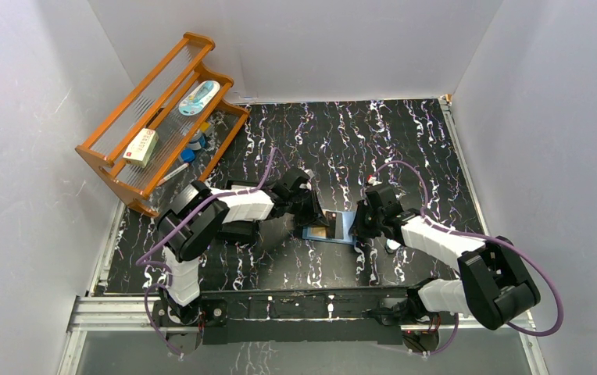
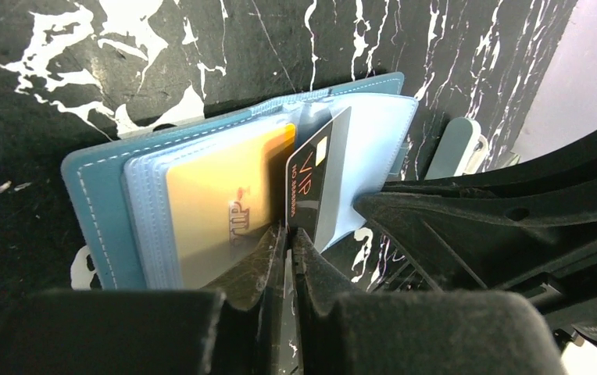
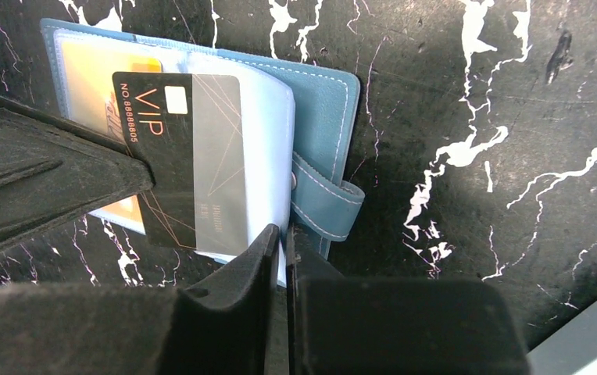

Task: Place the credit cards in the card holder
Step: Insert the credit card into the card holder.

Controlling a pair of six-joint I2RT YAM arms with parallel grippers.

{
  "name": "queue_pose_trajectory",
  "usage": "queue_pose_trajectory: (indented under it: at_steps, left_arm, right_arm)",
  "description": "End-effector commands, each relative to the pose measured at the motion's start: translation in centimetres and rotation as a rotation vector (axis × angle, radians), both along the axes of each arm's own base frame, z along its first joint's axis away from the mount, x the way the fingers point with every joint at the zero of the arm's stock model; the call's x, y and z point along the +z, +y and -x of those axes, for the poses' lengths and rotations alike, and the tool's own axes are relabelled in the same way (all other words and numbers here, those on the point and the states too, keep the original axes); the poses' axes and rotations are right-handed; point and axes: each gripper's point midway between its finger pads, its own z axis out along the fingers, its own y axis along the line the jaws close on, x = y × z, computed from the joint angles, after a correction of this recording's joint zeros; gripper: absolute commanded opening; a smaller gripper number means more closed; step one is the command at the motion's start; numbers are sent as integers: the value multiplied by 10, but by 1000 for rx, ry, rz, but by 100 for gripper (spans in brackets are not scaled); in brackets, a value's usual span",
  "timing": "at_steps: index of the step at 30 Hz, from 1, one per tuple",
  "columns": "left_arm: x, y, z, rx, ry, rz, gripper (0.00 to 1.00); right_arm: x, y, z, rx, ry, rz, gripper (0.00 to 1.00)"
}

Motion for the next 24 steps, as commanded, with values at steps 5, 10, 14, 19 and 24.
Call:
queue_pose_trajectory:
  at_steps: [5, 10, 14, 19, 24]
  left_arm:
    - [5, 3, -6, -26, -49, -95, 20]
    - [12, 4, -11, -17, -80, -104, 30]
    - [12, 2, -13, -23, -79, -105, 31]
    - [12, -2, -12, -24, -68, -93, 32]
    - [12, -9, -8, -53, -58, -77, 29]
  right_arm:
    - [12, -5, -8, -15, -25, 20, 26]
    - [30, -8, -16, -31, -64, 0, 27]
    - [34, -10, -16, -36, -70, 2, 24]
    - [23, -5, -15, -25, -48, -22, 22]
    - [13, -1, -12, -29, -22, -43, 19]
